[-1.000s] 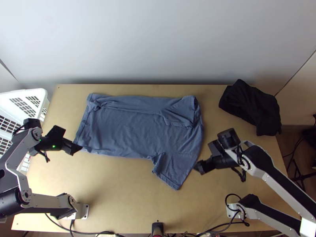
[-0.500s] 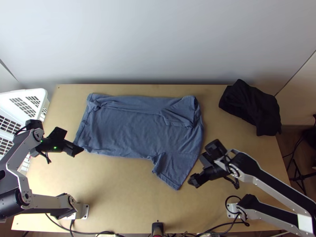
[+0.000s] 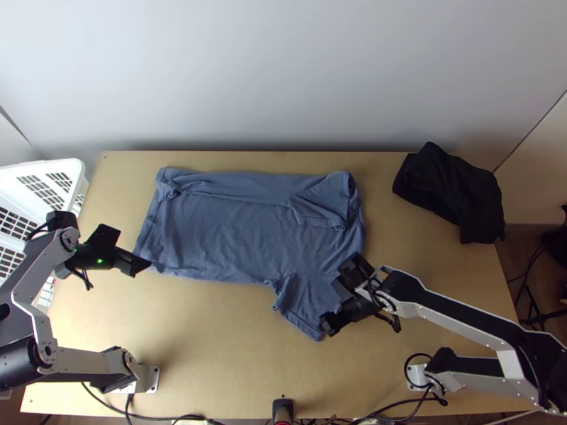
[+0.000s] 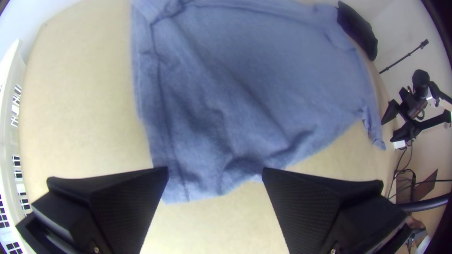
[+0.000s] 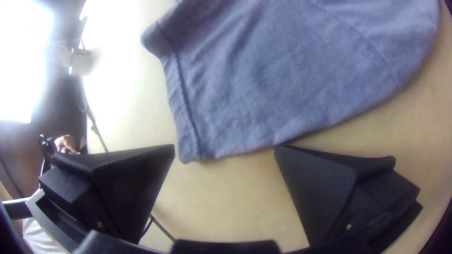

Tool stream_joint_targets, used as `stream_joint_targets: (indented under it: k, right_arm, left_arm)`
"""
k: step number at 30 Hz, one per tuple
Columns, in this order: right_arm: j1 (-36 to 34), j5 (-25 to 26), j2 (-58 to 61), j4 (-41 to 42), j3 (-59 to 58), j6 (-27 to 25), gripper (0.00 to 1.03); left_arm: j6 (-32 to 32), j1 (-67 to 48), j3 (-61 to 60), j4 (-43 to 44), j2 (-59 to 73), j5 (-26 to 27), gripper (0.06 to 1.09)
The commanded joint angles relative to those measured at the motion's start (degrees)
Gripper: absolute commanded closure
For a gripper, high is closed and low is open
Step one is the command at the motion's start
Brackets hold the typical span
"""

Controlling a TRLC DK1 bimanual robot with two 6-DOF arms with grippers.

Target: Fold the t-shirt

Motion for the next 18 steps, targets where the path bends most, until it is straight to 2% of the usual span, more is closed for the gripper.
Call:
stream_joint_targets:
  k: [1, 5, 6, 7, 9, 18]
  right_arm:
    - [1.6, 0.0, 4.3, 1.0, -0.1, 0.3, 0.04]
    - [1.8, 0.0, 5.0, 2.9, 0.2, 1.1, 0.2]
    - [1.8, 0.0, 4.9, 4.0, 0.2, 1.5, 0.33]
    - [2.1, 0.0, 4.8, 5.0, 0.1, 1.4, 0.53]
    - [2.5, 0.1, 4.7, 8.0, 0.0, 1.1, 1.01]
    - [-0.2, 0.1, 1.3, 8.0, 3.4, 1.2, 1.0]
  left_arm:
    - [-0.5, -0.3, 0.6, 0.6, 1.1, -0.1, 0.11]
    - [-0.7, -0.5, 0.5, 0.9, 1.8, -0.1, 0.11]
    - [-0.8, -0.6, 0.5, 1.0, 1.9, -0.1, 0.11]
    - [-0.9, -0.6, 0.5, 1.2, 2.1, -0.1, 0.11]
    - [-1.1, -0.8, 0.6, 1.3, 2.1, -0.1, 0.11]
    - [-2.3, -1.1, 0.6, 1.3, 2.1, -0.1, 0.11]
